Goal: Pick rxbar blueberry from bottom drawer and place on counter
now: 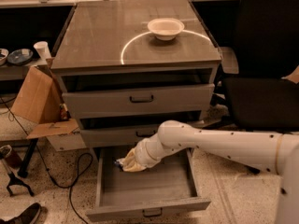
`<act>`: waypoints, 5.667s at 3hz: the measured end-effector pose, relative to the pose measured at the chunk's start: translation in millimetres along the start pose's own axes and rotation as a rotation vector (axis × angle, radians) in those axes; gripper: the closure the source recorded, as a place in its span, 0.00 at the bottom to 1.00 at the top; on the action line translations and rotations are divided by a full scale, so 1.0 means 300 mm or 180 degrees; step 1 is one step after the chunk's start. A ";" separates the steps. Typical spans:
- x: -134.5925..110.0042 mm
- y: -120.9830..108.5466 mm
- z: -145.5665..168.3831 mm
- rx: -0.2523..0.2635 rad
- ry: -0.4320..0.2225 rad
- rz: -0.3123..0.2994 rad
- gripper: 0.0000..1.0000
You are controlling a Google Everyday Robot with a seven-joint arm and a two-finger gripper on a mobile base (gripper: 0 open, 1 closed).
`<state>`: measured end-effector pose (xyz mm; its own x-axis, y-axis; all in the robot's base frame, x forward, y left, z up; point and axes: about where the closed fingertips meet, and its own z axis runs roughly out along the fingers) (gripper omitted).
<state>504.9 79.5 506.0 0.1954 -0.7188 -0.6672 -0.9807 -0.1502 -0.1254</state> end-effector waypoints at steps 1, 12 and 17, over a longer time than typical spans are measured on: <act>-0.161 -0.050 -0.192 0.0249 0.0048 -0.0044 1.00; -1.186 -1.109 -1.035 0.1479 -0.0779 -0.0794 1.00; -0.872 -1.163 -0.658 0.0769 -0.0668 -0.0144 0.83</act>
Offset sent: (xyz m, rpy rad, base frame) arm 0.0264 -0.0156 0.2408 -0.0265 -0.2434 -0.2913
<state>797.8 185.9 869.4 0.2572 -0.5557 -0.7906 -0.9500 0.0046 -0.3123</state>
